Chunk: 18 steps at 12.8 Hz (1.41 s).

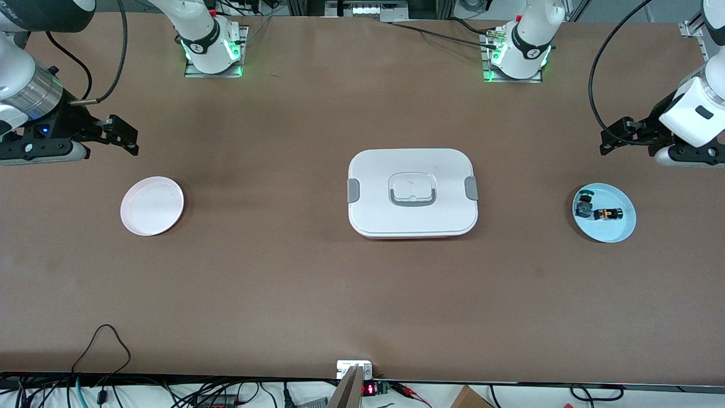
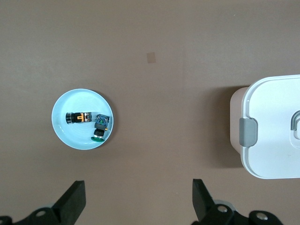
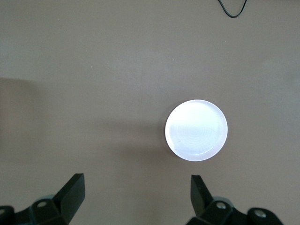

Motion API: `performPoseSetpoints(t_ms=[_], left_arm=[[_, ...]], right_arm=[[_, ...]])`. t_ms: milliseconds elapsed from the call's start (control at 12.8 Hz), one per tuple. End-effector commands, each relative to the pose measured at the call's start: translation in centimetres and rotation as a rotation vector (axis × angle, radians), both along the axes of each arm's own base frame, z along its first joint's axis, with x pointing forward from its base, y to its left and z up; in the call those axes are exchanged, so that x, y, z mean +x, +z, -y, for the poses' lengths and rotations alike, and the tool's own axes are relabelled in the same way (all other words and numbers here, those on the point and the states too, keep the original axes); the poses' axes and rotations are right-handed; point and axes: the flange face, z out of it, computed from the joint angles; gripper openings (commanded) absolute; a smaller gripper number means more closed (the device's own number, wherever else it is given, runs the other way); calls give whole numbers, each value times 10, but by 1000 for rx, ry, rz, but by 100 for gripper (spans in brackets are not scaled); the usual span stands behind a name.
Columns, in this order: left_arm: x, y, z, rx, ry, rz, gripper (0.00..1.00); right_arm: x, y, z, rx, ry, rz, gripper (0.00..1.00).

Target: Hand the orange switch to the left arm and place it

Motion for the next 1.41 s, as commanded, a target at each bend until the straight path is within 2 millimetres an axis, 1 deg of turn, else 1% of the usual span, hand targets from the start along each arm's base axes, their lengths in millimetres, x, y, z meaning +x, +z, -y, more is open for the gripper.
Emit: performPoseSetpoints(t_ms=[0,627,783,1097,1332], left_arm=[[1,7,3,14,10,3,100],[3,5,3,11,7,0,100],[8,6,3,11,10,-1,100],[9,8,4,12,7,0,100],[8,6,3,14,7,-15,100]], right_arm=[[2,5,-1,-5,3,3,100],[2,3,0,-9,4,-1,100],[2,4,-1,-10,5,2,100],[2,3,-7,-11,3,1,100],[2,4,-8,-11,1,2,100]])
